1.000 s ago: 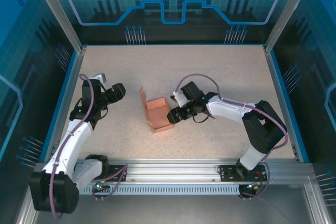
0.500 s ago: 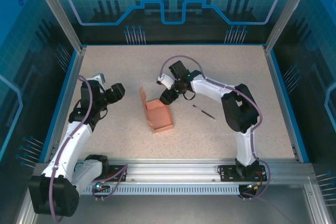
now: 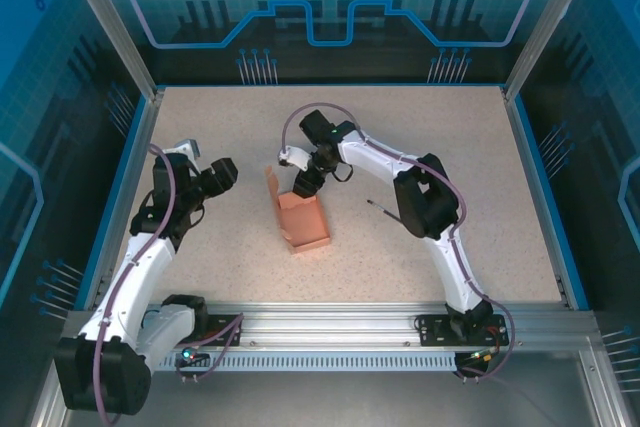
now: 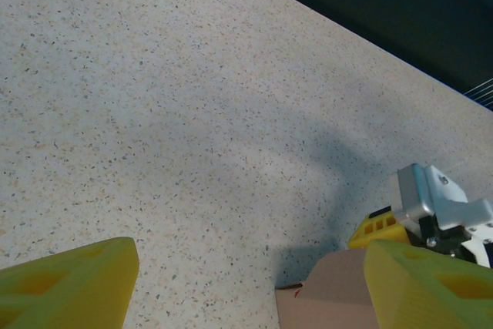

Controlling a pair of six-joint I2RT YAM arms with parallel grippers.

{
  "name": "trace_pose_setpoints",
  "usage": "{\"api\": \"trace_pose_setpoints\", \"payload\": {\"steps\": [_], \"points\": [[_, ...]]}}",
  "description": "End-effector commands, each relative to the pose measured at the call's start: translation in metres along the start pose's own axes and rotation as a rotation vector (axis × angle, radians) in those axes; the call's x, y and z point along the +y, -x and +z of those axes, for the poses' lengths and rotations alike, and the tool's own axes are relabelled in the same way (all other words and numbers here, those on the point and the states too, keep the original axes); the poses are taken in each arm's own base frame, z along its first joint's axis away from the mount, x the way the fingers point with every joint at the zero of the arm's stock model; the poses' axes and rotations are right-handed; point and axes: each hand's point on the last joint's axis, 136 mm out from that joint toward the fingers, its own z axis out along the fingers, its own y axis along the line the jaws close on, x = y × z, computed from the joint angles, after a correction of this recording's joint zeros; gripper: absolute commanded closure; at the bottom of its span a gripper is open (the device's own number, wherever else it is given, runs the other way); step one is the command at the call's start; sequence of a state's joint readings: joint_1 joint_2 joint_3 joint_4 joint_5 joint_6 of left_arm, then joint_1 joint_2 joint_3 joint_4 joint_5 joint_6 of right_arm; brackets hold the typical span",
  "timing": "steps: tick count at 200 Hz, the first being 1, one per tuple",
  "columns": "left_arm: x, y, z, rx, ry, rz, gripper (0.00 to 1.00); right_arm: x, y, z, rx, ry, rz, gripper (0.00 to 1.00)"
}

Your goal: Fold the paper box

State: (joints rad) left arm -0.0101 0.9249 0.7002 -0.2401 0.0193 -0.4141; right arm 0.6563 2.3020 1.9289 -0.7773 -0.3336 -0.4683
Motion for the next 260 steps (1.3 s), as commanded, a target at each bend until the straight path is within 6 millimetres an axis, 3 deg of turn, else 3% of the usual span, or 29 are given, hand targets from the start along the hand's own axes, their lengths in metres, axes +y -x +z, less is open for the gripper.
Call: {"api": "trace_pose_setpoints", "payload": {"steps": [1,14,44,89,131,139,260], "points": [[0.000,0.003,-0.002,-0.023,-0.014,-0.007,0.21,0.015,0.000,-0.001,0.025,0.066,-0.022,0.58],[0.000,0.003,-0.002,-0.022,-0.014,-0.007,0.22,0.013,-0.007,0.009,0.047,0.070,-0.014,0.59],[0.000,0.002,-0.002,-0.020,-0.018,-0.007,0.21,0.006,-0.010,0.010,0.063,0.046,-0.008,0.66],[-0.001,0.000,-0.001,-0.015,-0.024,-0.007,0.21,0.000,-0.015,0.010,0.068,0.046,0.013,0.68],[-0.002,0.000,-0.001,-0.014,-0.029,-0.005,0.21,-0.012,-0.031,0.005,0.090,0.001,0.069,0.76],[-0.002,0.000,-0.001,-0.014,-0.030,-0.006,0.21,-0.014,-0.028,-0.008,0.075,-0.025,0.073,0.76],[-0.005,-0.005,0.005,-0.005,-0.067,-0.013,0.21,-0.033,-0.112,-0.032,0.222,-0.407,0.308,0.91]]}}
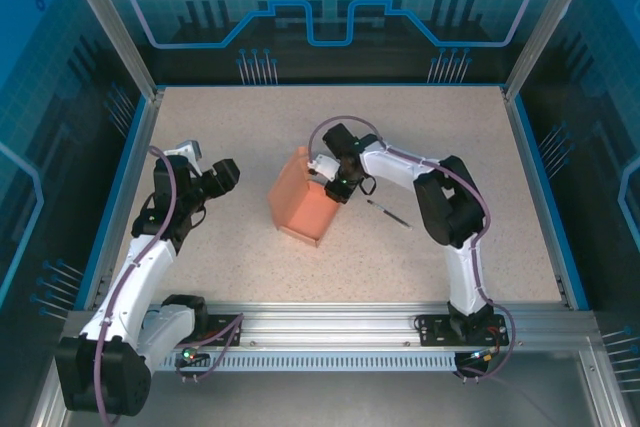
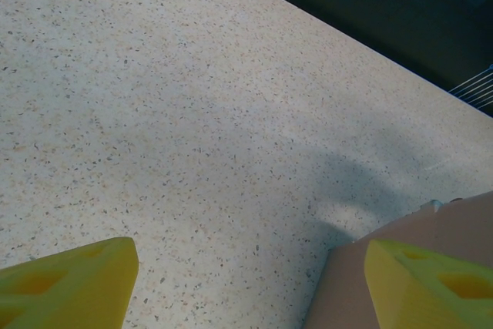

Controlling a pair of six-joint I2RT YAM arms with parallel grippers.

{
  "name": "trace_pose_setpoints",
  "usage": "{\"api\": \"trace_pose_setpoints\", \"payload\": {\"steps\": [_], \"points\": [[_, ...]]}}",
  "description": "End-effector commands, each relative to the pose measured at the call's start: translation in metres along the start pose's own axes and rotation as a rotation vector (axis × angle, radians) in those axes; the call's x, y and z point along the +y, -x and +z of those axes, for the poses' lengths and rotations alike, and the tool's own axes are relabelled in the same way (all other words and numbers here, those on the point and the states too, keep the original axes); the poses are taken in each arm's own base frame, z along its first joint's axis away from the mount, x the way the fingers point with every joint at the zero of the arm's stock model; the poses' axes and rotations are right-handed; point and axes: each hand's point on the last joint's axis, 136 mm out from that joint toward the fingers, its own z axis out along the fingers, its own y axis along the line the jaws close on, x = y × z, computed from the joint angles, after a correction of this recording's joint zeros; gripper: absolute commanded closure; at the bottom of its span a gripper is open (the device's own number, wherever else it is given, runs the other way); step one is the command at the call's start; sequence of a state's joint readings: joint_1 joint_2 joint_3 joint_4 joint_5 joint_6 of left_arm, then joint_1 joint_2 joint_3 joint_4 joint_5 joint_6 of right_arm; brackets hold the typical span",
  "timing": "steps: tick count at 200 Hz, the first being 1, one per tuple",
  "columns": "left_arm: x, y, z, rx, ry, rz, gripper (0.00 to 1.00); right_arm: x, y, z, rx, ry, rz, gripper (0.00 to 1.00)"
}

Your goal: Fold the paper box

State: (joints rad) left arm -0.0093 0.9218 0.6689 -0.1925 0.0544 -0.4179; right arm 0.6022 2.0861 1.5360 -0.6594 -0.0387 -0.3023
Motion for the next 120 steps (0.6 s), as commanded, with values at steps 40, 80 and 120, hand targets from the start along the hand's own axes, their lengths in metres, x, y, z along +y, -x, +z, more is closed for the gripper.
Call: {"api": "trace_pose_setpoints", "payload": {"steps": [40,80,120], "points": [[-0.001,-0.004,0.004,0.004,-0.030,-0.014,0.22,-0.020,-0.036,0.006,0.124,-0.287,0.145,0.94],[-0.001,-0.006,0.006,0.012,-0.036,-0.015,0.22,-0.025,-0.043,0.003,0.140,-0.350,0.198,0.95],[-0.001,-0.007,0.007,0.017,-0.037,-0.015,0.22,-0.017,-0.022,-0.011,0.040,-0.257,0.224,0.91]]}}
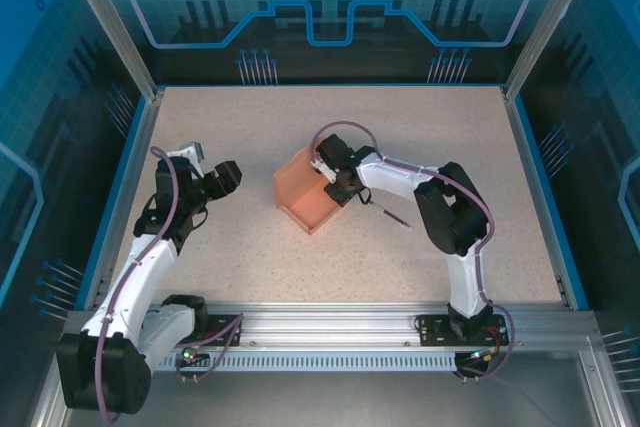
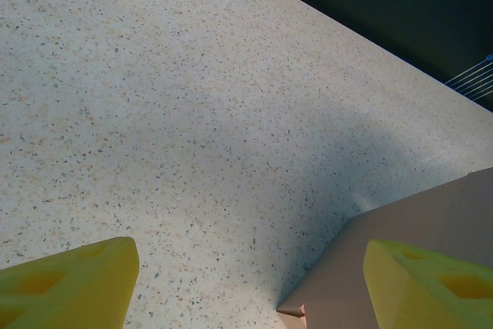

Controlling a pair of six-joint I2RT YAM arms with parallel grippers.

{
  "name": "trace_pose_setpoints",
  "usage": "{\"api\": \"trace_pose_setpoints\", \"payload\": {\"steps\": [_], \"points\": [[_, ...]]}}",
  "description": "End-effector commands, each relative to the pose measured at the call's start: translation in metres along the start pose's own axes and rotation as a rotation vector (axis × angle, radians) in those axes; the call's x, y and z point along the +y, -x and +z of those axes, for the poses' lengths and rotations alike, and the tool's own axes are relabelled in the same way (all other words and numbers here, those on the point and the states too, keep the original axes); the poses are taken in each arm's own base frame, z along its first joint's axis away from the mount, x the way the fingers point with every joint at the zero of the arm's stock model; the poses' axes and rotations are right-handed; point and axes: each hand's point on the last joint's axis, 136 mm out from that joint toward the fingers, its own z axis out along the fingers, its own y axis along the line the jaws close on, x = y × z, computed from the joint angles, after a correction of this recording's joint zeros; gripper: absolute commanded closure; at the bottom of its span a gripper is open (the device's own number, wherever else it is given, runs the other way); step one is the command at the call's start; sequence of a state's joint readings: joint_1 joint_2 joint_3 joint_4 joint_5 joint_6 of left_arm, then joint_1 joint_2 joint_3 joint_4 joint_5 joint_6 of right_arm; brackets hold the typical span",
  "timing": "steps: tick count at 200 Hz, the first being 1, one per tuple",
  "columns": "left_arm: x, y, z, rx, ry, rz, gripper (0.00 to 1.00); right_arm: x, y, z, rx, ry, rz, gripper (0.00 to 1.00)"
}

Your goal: Fold the paper box

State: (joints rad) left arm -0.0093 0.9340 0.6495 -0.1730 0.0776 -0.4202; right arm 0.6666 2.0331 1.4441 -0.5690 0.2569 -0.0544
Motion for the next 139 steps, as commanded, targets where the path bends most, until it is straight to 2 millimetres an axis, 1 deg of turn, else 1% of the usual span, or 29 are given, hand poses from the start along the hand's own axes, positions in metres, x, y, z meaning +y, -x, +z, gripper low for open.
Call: {"api": "trace_pose_setpoints", "payload": {"steps": [1,42,71,88,103,124,139], "points": [[-0.002,0.001,0.002,-0.004,-0.023,-0.011,0.22,-0.003,-0.011,-0.006,0.029,0.025,0.037,0.91],[-0.003,0.001,0.002,-0.002,-0.027,-0.011,0.22,0.000,0.005,-0.021,-0.039,0.101,0.081,0.78],[-0.004,0.000,0.003,0.004,-0.034,-0.013,0.22,0.002,0.009,-0.027,-0.065,0.144,0.108,0.68],[-0.005,-0.001,0.004,0.012,-0.040,-0.019,0.22,0.001,0.011,-0.030,-0.076,0.161,0.123,0.64],[-0.007,-0.001,0.004,0.015,-0.049,-0.028,0.22,-0.001,0.011,-0.037,-0.093,0.170,0.142,0.60],[-0.015,-0.003,0.002,0.027,-0.089,-0.048,0.22,-0.006,0.011,-0.055,-0.142,0.194,0.193,0.53],[-0.025,-0.004,0.000,0.036,-0.137,-0.069,0.22,-0.012,0.006,-0.070,-0.176,0.208,0.244,0.48]]}}
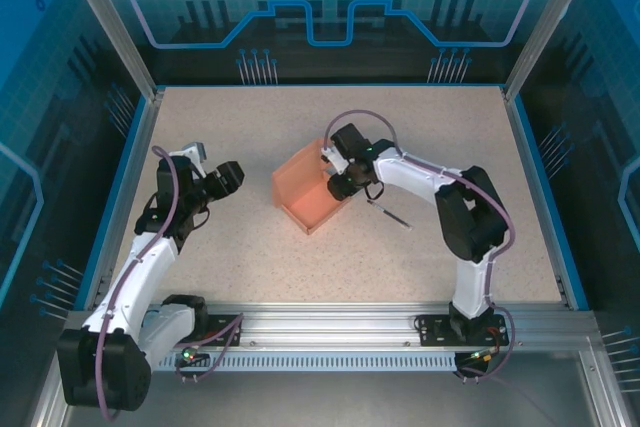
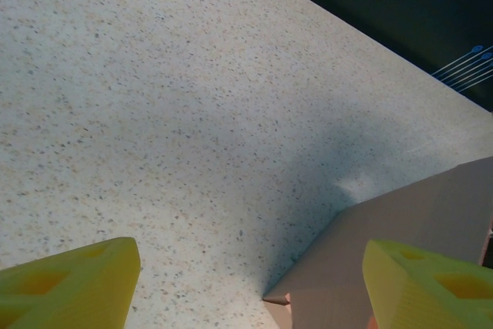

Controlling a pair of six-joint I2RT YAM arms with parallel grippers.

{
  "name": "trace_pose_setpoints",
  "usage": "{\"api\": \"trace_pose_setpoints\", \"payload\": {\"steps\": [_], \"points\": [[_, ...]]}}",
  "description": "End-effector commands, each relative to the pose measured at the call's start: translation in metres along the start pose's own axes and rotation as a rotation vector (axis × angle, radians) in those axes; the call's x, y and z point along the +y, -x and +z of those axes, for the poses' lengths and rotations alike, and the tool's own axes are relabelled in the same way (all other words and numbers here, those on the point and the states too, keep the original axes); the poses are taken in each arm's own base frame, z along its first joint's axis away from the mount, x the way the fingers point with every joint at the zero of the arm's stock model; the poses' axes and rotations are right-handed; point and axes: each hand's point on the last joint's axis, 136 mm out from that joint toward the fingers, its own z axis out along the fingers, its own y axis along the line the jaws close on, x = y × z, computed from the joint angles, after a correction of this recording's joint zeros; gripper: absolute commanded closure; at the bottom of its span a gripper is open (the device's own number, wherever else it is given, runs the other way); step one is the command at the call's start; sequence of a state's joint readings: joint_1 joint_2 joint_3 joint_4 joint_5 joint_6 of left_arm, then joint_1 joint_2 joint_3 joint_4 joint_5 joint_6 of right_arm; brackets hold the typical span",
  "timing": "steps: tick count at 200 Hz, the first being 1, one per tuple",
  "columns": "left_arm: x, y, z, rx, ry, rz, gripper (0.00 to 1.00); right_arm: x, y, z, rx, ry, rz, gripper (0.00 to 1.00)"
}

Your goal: Fold the paper box

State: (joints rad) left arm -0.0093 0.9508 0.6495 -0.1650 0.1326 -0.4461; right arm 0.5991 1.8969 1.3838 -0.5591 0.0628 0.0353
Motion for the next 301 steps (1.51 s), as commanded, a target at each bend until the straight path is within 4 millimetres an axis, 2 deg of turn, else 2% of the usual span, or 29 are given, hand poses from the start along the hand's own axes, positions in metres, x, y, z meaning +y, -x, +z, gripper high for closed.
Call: {"api": "trace_pose_setpoints", "payload": {"steps": [1,29,61,83,99,114,159,187,246,301], "points": [[-0.019,0.001,-0.003,0.002,-0.098,-0.041,0.22,-0.003,0.005,-0.034,-0.088,0.050,0.086,0.48],[-0.048,-0.009,-0.006,0.045,-0.226,-0.045,0.22,-0.016,-0.019,-0.055,-0.101,0.070,0.198,0.38],[-0.087,-0.029,-0.011,0.122,-0.374,0.010,0.21,-0.040,-0.069,-0.056,0.027,-0.056,0.258,0.37],[-0.098,-0.036,-0.015,0.126,-0.407,0.060,0.21,-0.044,-0.097,-0.049,0.132,-0.085,0.272,0.37],[-0.101,-0.036,-0.016,0.122,-0.415,0.073,0.21,-0.042,-0.107,-0.043,0.191,-0.069,0.273,0.37],[-0.102,-0.035,-0.017,0.121,-0.419,0.083,0.21,-0.049,-0.116,-0.037,0.249,-0.111,0.263,0.37],[-0.118,-0.042,-0.026,0.158,-0.510,0.133,0.21,-0.063,-0.125,-0.021,0.353,-0.157,0.239,0.38],[-0.127,-0.048,-0.030,0.183,-0.561,0.150,0.20,-0.067,-0.128,-0.011,0.396,-0.151,0.222,0.42],[-0.127,-0.050,-0.028,0.189,-0.562,0.154,0.21,-0.065,-0.133,0.000,0.442,-0.126,0.188,0.65],[-0.127,-0.051,-0.027,0.192,-0.556,0.152,0.21,-0.066,-0.138,0.006,0.463,-0.141,0.169,0.83]]}}
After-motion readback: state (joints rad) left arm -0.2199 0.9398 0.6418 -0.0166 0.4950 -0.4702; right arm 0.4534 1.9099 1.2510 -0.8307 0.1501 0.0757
